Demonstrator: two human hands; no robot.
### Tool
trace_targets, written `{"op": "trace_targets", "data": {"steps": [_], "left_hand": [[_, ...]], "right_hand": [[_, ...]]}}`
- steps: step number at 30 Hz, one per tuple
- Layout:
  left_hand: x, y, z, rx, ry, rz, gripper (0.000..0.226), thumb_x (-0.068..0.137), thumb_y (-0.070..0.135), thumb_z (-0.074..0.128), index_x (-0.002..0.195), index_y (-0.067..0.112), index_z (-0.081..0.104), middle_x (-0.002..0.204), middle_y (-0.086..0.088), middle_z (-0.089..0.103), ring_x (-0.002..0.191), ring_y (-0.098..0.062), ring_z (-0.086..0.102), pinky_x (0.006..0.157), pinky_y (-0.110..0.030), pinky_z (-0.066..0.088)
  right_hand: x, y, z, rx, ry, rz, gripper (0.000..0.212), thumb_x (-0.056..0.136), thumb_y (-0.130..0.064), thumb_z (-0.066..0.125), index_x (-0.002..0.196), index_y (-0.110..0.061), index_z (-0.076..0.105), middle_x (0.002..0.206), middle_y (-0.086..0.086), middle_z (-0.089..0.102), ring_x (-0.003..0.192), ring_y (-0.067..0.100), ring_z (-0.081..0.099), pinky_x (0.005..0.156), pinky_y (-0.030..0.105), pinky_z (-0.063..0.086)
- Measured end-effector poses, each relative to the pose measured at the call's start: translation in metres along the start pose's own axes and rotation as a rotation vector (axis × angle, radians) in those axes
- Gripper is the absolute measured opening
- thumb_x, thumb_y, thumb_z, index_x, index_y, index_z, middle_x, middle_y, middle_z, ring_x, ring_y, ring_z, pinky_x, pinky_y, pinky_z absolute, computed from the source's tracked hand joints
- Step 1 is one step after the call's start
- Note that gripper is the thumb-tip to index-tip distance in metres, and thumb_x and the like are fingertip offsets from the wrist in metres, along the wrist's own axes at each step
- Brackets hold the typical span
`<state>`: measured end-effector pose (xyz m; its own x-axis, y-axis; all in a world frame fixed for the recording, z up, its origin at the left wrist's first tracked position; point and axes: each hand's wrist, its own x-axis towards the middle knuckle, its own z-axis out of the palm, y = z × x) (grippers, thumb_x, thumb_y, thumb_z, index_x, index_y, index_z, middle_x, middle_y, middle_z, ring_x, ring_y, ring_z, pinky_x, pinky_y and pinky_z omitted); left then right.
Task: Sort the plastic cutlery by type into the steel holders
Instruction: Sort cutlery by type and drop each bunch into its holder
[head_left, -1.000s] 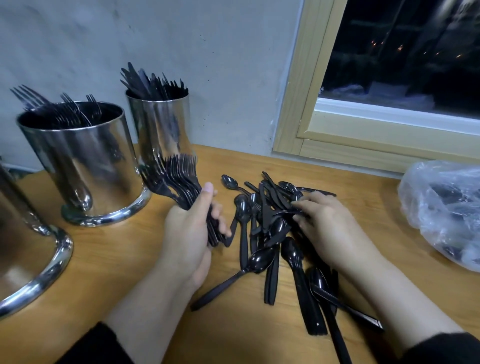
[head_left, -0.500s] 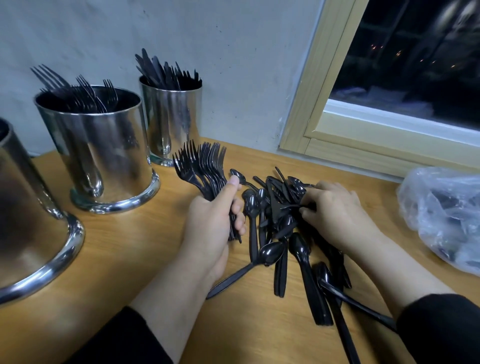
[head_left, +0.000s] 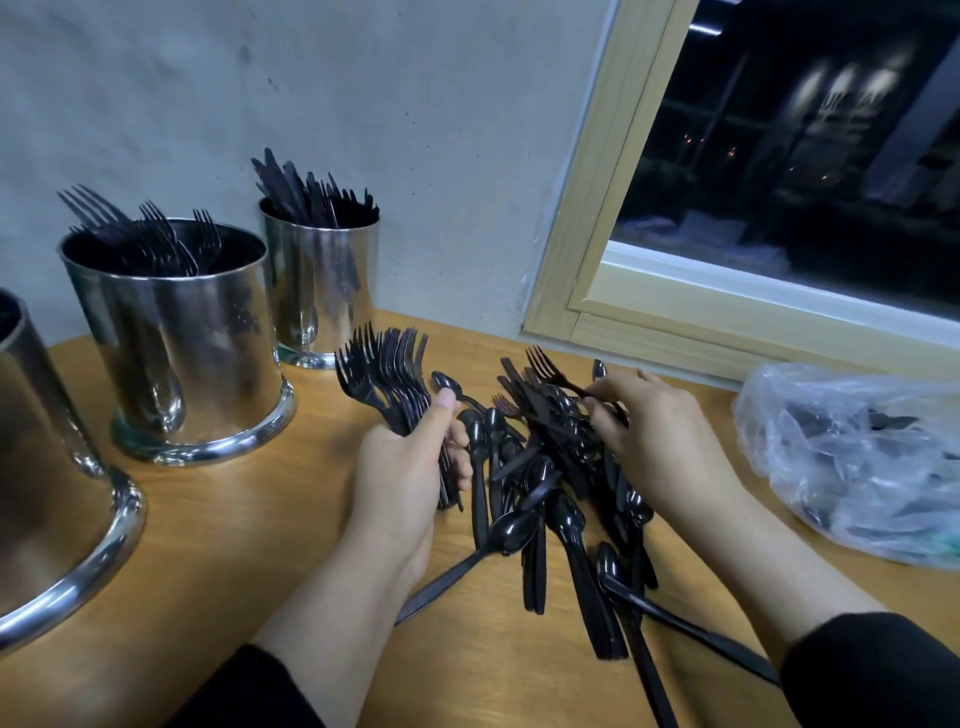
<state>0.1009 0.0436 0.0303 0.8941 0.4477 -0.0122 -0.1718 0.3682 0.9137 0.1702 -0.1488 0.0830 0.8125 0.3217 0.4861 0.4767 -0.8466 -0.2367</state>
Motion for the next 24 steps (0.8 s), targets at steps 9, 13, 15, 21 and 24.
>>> {"op": "trace_targets", "data": {"steps": [9,13,15,21,24], "left_hand": [[0.001,0.000,0.000,0.063,-0.021,0.003,0.044,0.099,0.037,0.063,0.069,0.005,0.060,0.059,-0.008,0.052,0.058,-0.020,0.049,0.070,-0.041,0.047],[0.003,-0.001,0.003,0.012,0.018,0.021,0.043,0.102,0.036,0.060,0.088,-0.003,0.067,0.058,-0.001,0.046,0.054,-0.018,0.043,0.063,-0.040,0.040],[0.003,0.001,0.004,-0.054,0.023,0.026,0.034,0.102,0.037,0.059,0.091,0.006,0.071,0.060,0.001,0.044,0.055,-0.016,0.040,0.057,-0.035,0.038],[0.001,0.005,0.003,-0.161,0.013,-0.105,0.045,0.085,0.047,0.072,0.069,0.005,0.070,0.065,-0.013,0.064,0.062,-0.023,0.065,0.061,-0.032,0.049],[0.001,0.008,0.004,-0.219,0.029,-0.189,0.036,0.092,0.036,0.073,0.080,0.002,0.074,0.072,-0.012,0.072,0.066,-0.020,0.072,0.059,-0.027,0.054]], "right_hand": [[0.005,-0.023,-0.001,0.148,0.068,0.088,0.011,0.099,-0.029,0.058,0.097,-0.020,0.064,0.080,0.000,0.071,0.081,0.022,0.065,0.073,0.035,0.049],[-0.009,-0.051,0.011,0.305,0.074,0.052,0.006,0.099,-0.024,0.059,0.097,-0.025,0.065,0.071,-0.011,0.064,0.066,0.006,0.059,0.054,0.022,0.043],[-0.018,-0.066,0.024,0.357,0.111,0.001,0.009,0.098,-0.019,0.061,0.102,-0.023,0.068,0.080,-0.014,0.065,0.072,0.004,0.059,0.064,0.018,0.047],[-0.037,-0.096,0.057,0.450,0.015,-0.111,0.031,0.101,-0.018,0.054,0.129,-0.023,0.066,0.101,-0.009,0.057,0.093,0.002,0.056,0.081,0.013,0.042],[-0.043,-0.095,0.061,0.442,-0.071,-0.190,0.032,0.103,-0.025,0.046,0.131,-0.025,0.062,0.105,-0.014,0.050,0.100,0.007,0.053,0.085,0.023,0.046]]}}
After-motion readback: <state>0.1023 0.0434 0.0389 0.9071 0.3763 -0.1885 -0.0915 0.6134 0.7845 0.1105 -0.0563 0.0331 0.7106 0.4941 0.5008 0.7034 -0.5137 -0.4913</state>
